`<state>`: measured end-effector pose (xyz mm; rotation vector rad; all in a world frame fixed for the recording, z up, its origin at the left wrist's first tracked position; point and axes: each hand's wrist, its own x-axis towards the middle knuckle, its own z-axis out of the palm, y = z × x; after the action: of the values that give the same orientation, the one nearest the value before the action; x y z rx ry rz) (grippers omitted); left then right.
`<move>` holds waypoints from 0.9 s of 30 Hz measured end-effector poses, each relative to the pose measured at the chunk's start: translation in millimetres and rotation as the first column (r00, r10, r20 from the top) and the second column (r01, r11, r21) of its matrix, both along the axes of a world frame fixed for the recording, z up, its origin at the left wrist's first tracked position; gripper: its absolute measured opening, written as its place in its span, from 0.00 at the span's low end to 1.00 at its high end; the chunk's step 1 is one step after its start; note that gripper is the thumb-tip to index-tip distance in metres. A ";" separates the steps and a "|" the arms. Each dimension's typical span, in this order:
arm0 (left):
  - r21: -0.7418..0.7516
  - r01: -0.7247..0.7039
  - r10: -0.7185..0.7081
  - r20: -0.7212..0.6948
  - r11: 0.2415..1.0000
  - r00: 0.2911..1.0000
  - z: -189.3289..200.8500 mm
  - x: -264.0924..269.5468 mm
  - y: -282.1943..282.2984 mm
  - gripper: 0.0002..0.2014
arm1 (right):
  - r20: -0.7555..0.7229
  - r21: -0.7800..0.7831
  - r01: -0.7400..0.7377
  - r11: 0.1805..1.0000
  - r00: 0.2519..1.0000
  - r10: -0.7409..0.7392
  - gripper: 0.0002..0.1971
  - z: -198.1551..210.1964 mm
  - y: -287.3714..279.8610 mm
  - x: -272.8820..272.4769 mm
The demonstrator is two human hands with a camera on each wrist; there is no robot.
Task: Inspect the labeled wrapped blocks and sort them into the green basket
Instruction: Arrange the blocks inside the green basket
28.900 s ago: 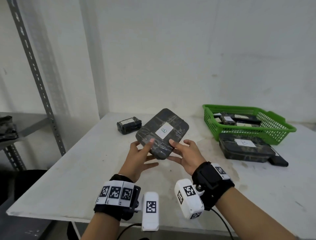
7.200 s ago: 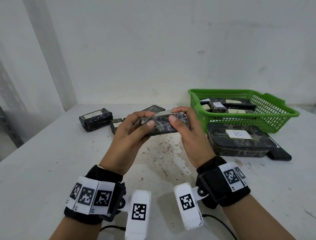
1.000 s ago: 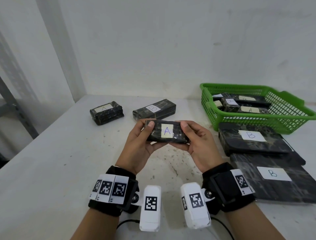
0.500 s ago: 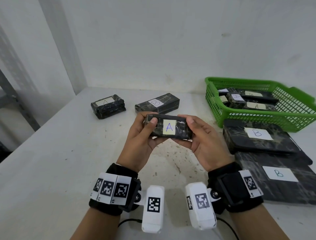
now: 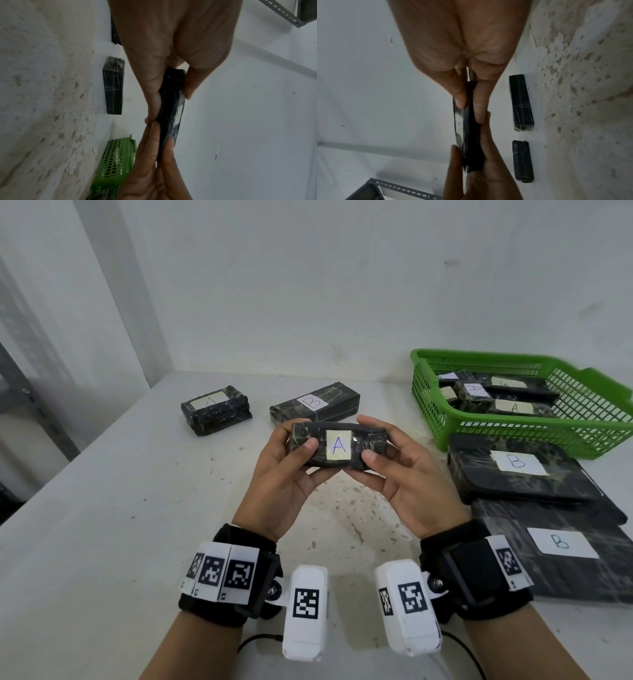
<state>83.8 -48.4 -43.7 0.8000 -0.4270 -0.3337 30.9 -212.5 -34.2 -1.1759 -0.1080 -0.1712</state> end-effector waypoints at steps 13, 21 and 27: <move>0.054 -0.007 0.006 0.025 0.998 1.000 -1.7 -3.6 -3.0 0.21 | -0.019 -0.088 0.049 0.995 0.999 -0.051 0.20 -1.5 0.2 0.6; 0.119 -0.048 0.043 0.045 0.992 0.998 -3.7 -5.5 -6.5 0.17 | -0.019 -0.078 0.117 0.990 0.993 -0.119 0.13 -0.5 1.7 0.2; 0.181 -0.085 0.080 0.031 0.980 0.996 -5.8 -4.2 -7.9 0.13 | -0.018 -0.128 0.135 0.983 0.990 -0.138 0.10 -3.9 1.9 1.5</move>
<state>79.7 -56.3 -49.5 0.9982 -0.3879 -0.2885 32.4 -210.7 -38.1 -1.3127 -0.0140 -0.2722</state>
